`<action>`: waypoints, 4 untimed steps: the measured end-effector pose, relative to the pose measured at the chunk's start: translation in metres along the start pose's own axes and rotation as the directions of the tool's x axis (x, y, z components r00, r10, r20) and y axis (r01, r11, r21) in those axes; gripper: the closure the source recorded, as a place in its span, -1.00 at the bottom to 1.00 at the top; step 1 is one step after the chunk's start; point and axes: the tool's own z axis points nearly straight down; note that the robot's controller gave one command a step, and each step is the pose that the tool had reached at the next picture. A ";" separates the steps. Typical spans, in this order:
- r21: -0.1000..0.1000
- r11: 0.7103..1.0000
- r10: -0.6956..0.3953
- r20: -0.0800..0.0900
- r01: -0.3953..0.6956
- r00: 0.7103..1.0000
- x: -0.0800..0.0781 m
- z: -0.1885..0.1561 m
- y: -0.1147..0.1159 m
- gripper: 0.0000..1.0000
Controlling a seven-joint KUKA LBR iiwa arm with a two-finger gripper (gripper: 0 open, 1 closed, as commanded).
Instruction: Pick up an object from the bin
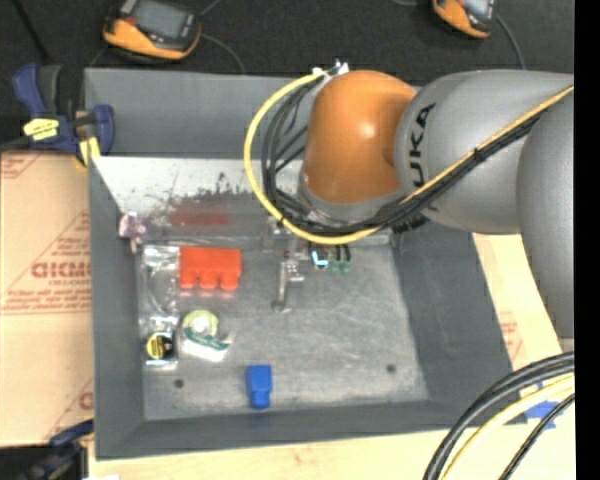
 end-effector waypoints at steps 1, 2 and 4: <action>0.001 0.983 -0.186 0.009 0.186 0.983 -0.056 0.022 0.069 -1.00; 0.000 0.999 -0.053 0.005 0.053 0.999 -0.041 0.051 0.078 -1.00; 0.001 0.999 -0.033 0.004 0.033 0.999 -0.050 0.110 0.072 -1.00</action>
Offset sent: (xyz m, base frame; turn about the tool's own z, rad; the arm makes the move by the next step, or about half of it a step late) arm 0.0547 0.0687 -0.0223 -0.1863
